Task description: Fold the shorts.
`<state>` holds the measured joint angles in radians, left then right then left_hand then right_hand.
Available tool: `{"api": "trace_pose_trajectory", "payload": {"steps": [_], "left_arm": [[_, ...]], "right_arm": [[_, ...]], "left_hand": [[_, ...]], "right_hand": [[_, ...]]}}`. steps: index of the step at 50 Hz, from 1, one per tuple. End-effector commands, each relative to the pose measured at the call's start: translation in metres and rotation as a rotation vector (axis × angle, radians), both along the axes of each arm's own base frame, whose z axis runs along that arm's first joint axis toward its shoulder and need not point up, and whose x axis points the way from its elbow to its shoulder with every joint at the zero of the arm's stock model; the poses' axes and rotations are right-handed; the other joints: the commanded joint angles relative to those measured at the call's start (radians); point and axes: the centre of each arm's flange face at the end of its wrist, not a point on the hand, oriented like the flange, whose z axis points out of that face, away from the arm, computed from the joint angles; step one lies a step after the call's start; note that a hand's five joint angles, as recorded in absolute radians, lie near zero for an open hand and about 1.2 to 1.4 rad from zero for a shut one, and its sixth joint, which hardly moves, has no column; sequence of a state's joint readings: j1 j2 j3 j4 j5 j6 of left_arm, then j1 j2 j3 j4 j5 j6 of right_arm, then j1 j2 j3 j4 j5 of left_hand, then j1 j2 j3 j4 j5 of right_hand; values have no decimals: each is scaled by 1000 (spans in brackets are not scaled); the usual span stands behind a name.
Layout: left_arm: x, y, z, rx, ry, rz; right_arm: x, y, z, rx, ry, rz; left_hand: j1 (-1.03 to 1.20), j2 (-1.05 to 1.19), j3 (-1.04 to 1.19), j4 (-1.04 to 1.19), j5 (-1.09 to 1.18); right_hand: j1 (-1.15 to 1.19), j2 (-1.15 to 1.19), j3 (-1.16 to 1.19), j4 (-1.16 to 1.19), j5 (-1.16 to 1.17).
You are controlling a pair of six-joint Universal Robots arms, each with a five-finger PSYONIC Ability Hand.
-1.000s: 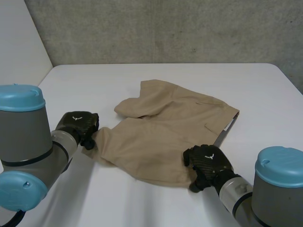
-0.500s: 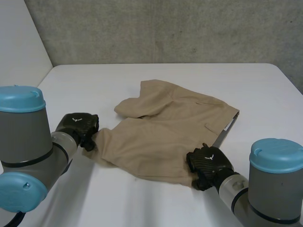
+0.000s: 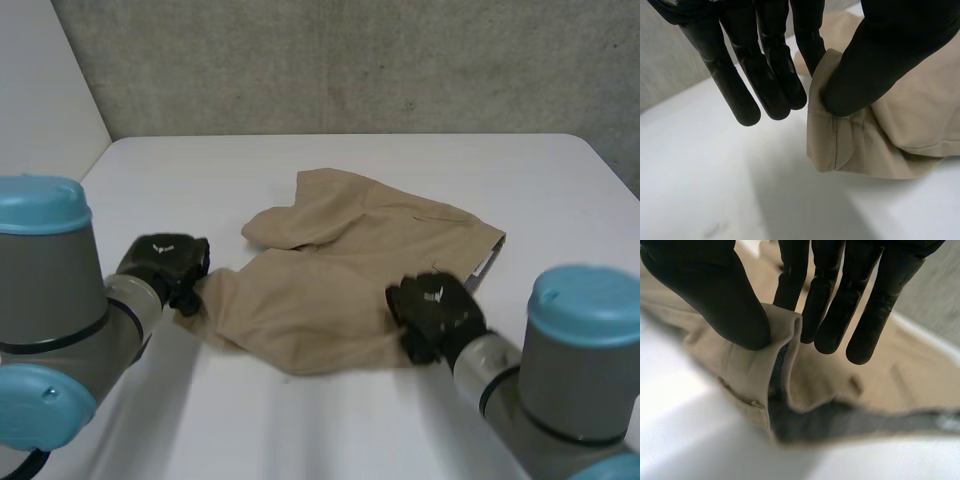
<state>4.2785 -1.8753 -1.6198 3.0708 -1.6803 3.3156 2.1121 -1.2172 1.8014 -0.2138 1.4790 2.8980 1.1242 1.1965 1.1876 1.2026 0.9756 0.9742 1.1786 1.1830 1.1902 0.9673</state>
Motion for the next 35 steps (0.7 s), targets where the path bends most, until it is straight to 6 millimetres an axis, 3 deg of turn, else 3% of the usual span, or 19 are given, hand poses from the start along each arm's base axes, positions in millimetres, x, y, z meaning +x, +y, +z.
{"api": "trace_pose_trajectory", "payload": {"steps": [1,5,9,17,21,26,29,33,35], "left_arm": [[5,17,72,-208,-17,-52],[6,21,90,-291,-85,-81],[-4,25,87,-304,-141,-133],[-44,17,30,-165,-220,-244],[-52,5,8,-110,-256,-232],[-56,-9,-9,-70,-299,-198],[-58,-17,-15,-57,-309,-183],[-59,-19,-19,-44,-311,-181],[-59,-19,-19,-42,-310,-181]], "right_arm": [[-3,-14,107,-249,45,19],[-12,-27,125,-269,185,18],[-10,-34,121,-242,290,49],[4,-60,80,-106,271,37],[9,-78,57,2,196,-13],[4,-100,52,40,134,-80],[-4,-111,51,65,101,-127],[-7,-104,54,118,103,-129],[-8,-98,57,147,107,-117]], "left_hand": [[272,200,209,194,246],[272,200,209,194,246],[272,200,209,194,246],[272,200,209,194,246],[272,200,209,194,246],[272,200,209,194,246],[272,200,209,194,246],[272,200,209,194,246],[272,200,209,194,246]], "right_hand": [[422,218,213,206,254],[422,218,213,206,254],[422,218,213,206,254],[422,218,213,206,254],[422,218,213,206,254],[388,184,179,172,220],[265,61,56,49,98],[-209,-414,-418,-425,-377],[-272,-477,-481,-488,-440]]}}
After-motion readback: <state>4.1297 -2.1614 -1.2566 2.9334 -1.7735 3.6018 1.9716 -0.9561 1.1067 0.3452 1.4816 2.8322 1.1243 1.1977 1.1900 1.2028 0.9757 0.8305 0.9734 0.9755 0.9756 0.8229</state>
